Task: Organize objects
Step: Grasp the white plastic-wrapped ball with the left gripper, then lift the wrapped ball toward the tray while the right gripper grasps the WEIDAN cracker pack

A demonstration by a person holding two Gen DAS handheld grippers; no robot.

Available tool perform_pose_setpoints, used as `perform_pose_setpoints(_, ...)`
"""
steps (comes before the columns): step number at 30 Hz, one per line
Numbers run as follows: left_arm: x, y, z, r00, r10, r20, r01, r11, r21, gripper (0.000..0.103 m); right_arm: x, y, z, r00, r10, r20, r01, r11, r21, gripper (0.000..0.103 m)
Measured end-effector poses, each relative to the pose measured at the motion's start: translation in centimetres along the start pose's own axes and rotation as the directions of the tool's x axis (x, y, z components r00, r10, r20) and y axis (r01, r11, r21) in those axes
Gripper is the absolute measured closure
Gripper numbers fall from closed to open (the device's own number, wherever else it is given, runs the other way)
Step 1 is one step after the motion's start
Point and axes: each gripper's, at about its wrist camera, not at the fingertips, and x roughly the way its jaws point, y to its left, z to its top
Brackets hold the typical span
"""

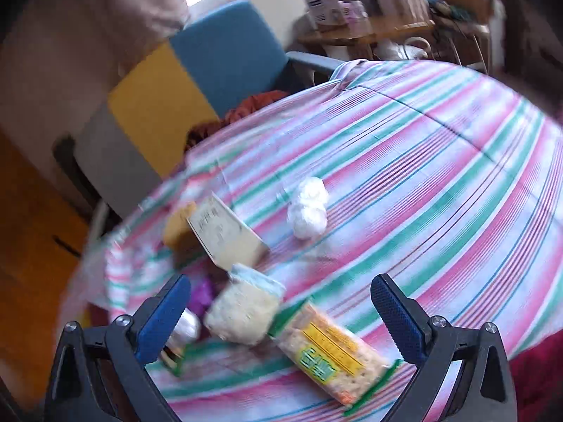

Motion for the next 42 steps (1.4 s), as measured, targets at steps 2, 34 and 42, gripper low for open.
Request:
perform_pose_setpoints(2, 1.2, -1.7, 0.6, 1.0, 0.008, -0.007, -0.007, 0.999, 0.045, 0.037, -0.1, -0.7, 0.2, 1.0, -0.015, 0.002, 0.015, 0.999, 0.032, 0.0)
perform_pose_setpoints(34, 13.2, -13.4, 5.3, 0.993, -0.099, -0.061, 0.116, 0.909, 0.4, 0.053, 2.1, -3.0, -0.1, 0.992, 0.068, -0.109, -0.049, 0.984, 0.172, 0.0)
perform_pose_setpoints(42, 10.3, -11.4, -2.1, 0.981, -0.121, -0.153, 0.167, 0.927, 0.335, 0.053, 2.0, -3.5, -0.1, 0.994, 0.036, -0.105, -0.016, 0.983, 0.183, 0.0)
